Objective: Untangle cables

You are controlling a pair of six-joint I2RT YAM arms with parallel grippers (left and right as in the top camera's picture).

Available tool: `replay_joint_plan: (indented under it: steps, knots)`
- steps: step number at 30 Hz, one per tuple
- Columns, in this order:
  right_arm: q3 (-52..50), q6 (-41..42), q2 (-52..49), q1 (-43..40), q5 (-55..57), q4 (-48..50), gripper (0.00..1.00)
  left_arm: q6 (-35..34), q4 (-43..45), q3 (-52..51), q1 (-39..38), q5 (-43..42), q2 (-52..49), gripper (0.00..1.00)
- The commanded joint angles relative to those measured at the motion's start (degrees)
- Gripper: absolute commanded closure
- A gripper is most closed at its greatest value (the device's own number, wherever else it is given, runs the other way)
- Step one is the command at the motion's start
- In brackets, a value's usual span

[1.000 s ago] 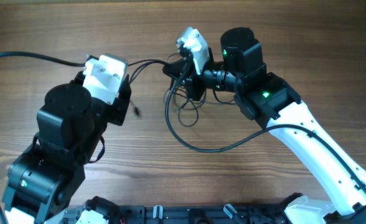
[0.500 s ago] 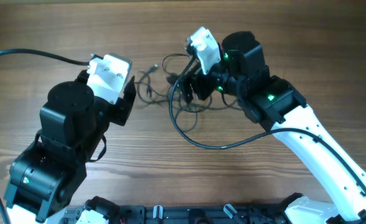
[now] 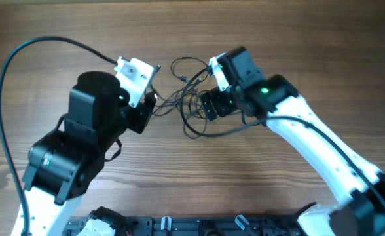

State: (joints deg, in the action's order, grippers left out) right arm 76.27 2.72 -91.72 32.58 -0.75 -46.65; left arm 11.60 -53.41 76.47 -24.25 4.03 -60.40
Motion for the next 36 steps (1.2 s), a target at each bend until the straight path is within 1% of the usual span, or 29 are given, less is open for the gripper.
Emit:
replay_joint_plan:
  steps: [1, 3, 6, 11, 14, 16, 18, 21, 23, 24, 25, 26, 27, 28, 33, 36]
  knots:
    - [0.11, -4.42, -7.48, -0.02, -3.85, 1.2, 0.0, -1.84, -0.96, 0.37, 0.13, -3.5, -1.42, 0.43]
    - [0.11, -4.22, -10.38, -0.02, -5.11, 1.44, 0.0, -1.84, -1.88, 0.37, 0.13, -3.61, -1.86, 0.41]
    - [0.11, -4.2, -12.79, -0.02, -5.75, 2.34, 0.0, -1.79, -2.23, 0.37, 0.13, -3.61, -1.86, 0.41]
    - [0.11, -4.24, -13.14, -0.02, -5.75, 6.38, 0.0, -1.79, -2.21, 0.37, 0.13, -3.61, -1.86, 0.43]
    - [0.11, -4.24, -15.13, -0.02, -7.78, 11.02, 0.06, -1.79, -2.19, 0.37, 0.13, -3.61, -1.88, 0.43]
    - [0.11, -4.22, -16.81, -0.02, -10.36, 13.44, 0.06, -1.79, -2.21, 0.37, 0.13, -3.58, -1.88, 0.43]
    - [0.11, -4.15, -17.79, -0.02, -11.39, 14.8, 0.09, -1.79, -2.36, 0.37, 0.13, -3.58, -1.86, 0.43]
    - [0.11, -4.0, -18.8, -0.02, -11.39, 15.52, 0.22, -1.79, -2.84, 0.37, 0.13, -3.61, -1.88, 0.43]
    - [0.11, -4.02, -18.82, -0.02, -11.39, 15.52, 0.27, -1.81, -3.23, 0.37, 0.13, -3.61, -1.88, 0.43]
    - [0.11, -4.0, -18.82, -0.02, -11.39, 15.5, 0.34, -1.81, -3.26, 0.37, 0.13, -3.61, -1.88, 0.43]
    - [0.11, -3.98, -18.82, -0.02, -11.39, 15.41, 0.47, -1.79, -3.23, 0.37, 0.13, -3.58, -1.88, 0.43]
    - [0.11, -3.56, -18.82, -0.02, -11.39, 15.3, 0.57, -1.79, -3.23, 0.37, 0.13, -3.61, -1.88, 0.44]
    - [0.11, -2.16, -18.8, -0.02, -11.41, 15.15, 0.82, -1.79, -3.26, 0.37, 0.13, -3.58, -1.88, 0.44]
    - [0.13, -0.85, -18.8, -0.02, -11.65, 15.06, 0.96, -1.79, -3.26, 0.37, 0.13, -3.58, -1.88, 0.44]
    - [0.35, 0.46, -16.37, -0.02, -15.45, 13.99, 0.96, -1.79, -3.26, 0.37, 0.13, -3.58, -1.88, 0.44]
    - [0.57, 0.39, -10.32, -0.02, -15.65, 12.2, 0.95, -1.81, -3.28, 0.37, 0.13, -3.61, -1.88, 0.44]
